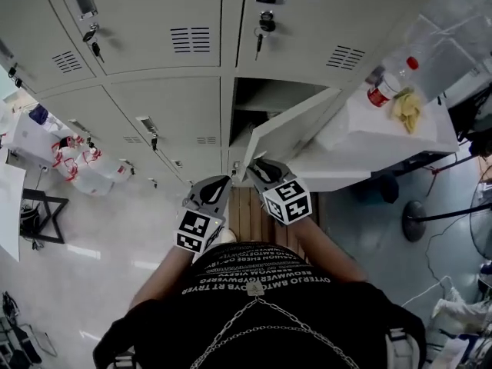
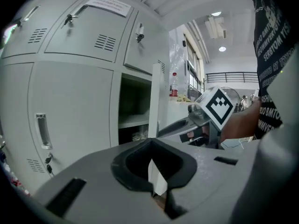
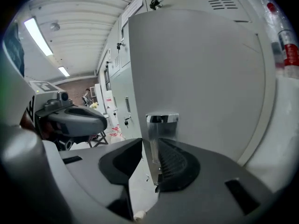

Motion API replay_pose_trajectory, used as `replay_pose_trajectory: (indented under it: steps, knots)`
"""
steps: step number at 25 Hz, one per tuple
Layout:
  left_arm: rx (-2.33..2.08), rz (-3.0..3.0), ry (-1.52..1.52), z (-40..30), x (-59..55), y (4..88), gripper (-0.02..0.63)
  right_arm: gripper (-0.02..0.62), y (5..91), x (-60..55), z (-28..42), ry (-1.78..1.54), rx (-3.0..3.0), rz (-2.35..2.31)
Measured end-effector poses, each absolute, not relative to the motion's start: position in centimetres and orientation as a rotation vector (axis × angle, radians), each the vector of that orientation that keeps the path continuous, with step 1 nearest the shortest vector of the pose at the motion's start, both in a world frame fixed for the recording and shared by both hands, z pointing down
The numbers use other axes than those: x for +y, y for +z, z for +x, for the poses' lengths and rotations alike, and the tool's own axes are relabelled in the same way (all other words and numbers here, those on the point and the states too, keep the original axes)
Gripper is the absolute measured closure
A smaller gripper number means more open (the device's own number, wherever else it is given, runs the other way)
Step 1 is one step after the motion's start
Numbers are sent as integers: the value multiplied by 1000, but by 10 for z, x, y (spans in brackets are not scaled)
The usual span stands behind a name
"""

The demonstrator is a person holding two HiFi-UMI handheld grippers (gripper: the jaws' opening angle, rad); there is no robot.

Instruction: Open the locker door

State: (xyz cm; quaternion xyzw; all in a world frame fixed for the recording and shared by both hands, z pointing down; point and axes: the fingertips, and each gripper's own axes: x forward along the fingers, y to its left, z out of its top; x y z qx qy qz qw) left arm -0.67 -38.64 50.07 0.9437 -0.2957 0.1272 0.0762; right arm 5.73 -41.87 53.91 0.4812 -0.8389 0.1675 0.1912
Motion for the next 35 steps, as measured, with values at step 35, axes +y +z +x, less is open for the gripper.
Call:
replay_pose_trajectory:
  steps: [35]
  knots:
    - [-1112,2818,464,80,-167,482,606,598,528,-208,243,428,-2514,1469]
